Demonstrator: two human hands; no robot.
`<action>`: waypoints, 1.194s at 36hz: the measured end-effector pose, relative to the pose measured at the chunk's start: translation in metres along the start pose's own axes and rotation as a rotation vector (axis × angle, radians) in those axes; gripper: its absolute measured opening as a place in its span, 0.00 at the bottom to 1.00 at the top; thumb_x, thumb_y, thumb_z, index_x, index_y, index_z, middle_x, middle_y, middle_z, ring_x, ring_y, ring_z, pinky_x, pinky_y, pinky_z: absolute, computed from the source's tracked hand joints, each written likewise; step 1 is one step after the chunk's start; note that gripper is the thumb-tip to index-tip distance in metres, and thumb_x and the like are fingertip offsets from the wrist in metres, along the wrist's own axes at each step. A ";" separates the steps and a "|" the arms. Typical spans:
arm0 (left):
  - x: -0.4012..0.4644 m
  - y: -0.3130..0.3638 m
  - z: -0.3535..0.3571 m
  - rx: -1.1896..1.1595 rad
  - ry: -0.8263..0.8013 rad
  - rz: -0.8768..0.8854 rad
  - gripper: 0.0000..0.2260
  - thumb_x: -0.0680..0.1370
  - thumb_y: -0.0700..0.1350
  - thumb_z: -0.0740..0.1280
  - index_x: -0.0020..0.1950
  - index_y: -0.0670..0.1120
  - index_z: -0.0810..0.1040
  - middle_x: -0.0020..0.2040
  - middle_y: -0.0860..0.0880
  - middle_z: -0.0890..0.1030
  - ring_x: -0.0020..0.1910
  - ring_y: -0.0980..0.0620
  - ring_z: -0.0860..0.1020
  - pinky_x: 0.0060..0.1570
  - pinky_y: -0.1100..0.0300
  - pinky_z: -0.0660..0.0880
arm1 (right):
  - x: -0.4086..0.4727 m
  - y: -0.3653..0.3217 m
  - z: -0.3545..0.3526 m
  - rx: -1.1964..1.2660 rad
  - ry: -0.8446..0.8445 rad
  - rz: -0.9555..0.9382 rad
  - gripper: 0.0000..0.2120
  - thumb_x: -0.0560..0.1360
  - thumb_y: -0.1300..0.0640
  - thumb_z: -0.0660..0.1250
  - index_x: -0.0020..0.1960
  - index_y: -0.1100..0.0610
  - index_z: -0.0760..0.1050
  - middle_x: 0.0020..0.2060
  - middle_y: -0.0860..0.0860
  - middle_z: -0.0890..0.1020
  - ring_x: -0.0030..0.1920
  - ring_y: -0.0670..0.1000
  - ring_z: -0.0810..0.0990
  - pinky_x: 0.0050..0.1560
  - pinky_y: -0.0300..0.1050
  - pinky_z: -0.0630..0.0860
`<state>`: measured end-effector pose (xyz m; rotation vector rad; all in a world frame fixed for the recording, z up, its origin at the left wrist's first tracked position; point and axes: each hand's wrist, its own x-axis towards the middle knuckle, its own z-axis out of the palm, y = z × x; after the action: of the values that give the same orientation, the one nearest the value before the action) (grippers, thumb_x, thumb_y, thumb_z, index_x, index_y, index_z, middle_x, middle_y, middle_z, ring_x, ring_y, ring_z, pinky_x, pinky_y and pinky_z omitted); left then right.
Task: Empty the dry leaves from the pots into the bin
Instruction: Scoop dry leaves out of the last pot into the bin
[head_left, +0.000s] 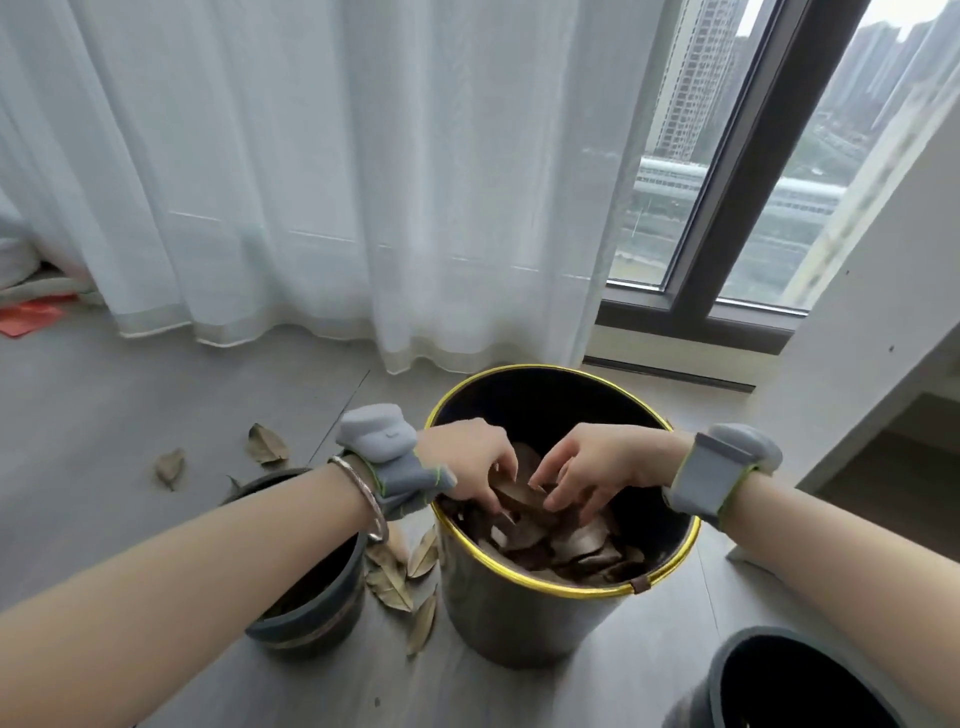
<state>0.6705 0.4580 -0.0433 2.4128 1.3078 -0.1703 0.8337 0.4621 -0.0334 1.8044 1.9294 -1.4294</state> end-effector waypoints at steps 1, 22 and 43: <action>0.001 0.000 0.002 0.035 -0.010 -0.010 0.14 0.73 0.49 0.71 0.57 0.47 0.79 0.52 0.47 0.81 0.53 0.48 0.78 0.52 0.58 0.75 | 0.001 0.002 0.000 -0.014 0.011 0.007 0.14 0.73 0.65 0.69 0.58 0.56 0.79 0.55 0.61 0.81 0.50 0.55 0.81 0.48 0.43 0.81; -0.043 -0.065 -0.035 -0.598 0.325 -0.056 0.07 0.74 0.40 0.72 0.51 0.44 0.82 0.44 0.49 0.83 0.39 0.59 0.80 0.41 0.70 0.77 | 0.022 -0.040 -0.018 0.305 0.361 -0.272 0.08 0.74 0.64 0.68 0.53 0.63 0.80 0.43 0.56 0.81 0.37 0.47 0.78 0.36 0.32 0.78; -0.084 -0.146 0.089 0.141 -0.200 -0.609 0.15 0.77 0.39 0.62 0.64 0.40 0.73 0.61 0.43 0.78 0.60 0.44 0.78 0.55 0.55 0.74 | 0.090 -0.144 0.180 -0.922 0.146 -0.329 0.22 0.79 0.61 0.60 0.70 0.64 0.60 0.67 0.60 0.66 0.68 0.58 0.67 0.65 0.47 0.66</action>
<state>0.5094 0.4292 -0.1414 1.9589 1.9388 -0.6666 0.6024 0.4255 -0.1138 1.1958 2.4336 -0.2880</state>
